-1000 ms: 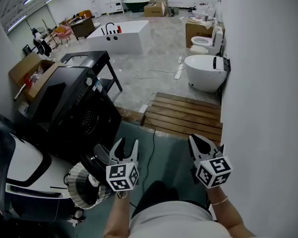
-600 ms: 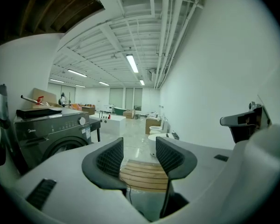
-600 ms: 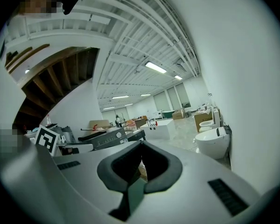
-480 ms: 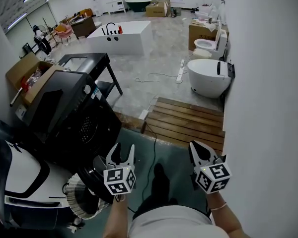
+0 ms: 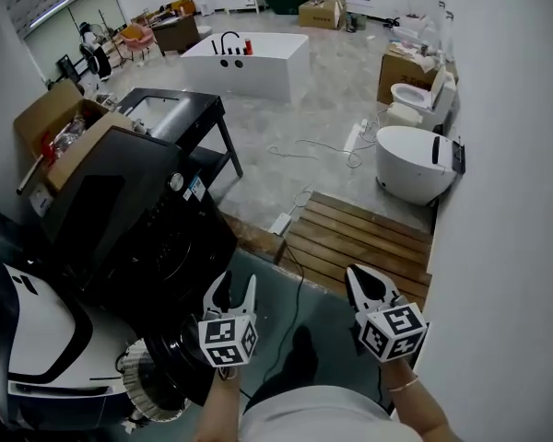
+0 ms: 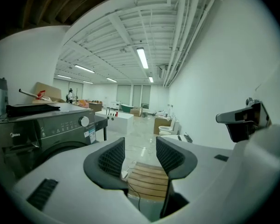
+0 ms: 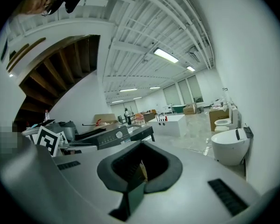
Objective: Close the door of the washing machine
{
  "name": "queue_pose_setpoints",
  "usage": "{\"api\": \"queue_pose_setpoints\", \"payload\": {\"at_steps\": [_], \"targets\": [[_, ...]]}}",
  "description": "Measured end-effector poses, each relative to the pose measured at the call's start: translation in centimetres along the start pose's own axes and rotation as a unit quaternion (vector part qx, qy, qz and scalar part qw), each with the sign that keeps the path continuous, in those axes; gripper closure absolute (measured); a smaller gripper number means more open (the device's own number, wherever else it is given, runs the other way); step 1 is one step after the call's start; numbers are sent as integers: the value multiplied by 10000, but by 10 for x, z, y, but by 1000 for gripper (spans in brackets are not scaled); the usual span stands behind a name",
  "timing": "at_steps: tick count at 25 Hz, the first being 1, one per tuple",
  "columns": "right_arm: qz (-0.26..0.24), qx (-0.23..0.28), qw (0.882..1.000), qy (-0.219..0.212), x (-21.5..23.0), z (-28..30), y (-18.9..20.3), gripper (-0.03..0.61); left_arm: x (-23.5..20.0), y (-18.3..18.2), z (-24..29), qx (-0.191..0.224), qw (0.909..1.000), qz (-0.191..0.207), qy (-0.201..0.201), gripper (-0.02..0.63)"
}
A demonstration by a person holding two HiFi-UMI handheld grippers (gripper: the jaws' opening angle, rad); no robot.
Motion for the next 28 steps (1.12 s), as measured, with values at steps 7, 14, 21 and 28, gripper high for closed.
{"api": "queue_pose_setpoints", "payload": {"at_steps": [7,14,21,28], "targets": [[-224,-78,9986,-469,-16,107,-32,571,-63,-33,48,80,9995,-92,-289,397],[-396,-245,9932,-1069,-43,170,-45,571,-108,-48,49,228,9962,-240,-809,402],[-579,-497,9792,-1883,-66,234,-49,571,-147,-46,39,283,9852,-526,-1605,411],[-864,-767,9391,-3237,-98,318,-62,571,-173,-50,29,607,9486,-1026,-2932,416]]}}
Point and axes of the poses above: the fingertips, and each gripper's own axes: z forward along the fingers, x to its right, y out of its underside, the point moved 7 cm from there along -z, backward along the fingers, and after that the axes turned 5 degrees about -z, right-handed, at the moved point
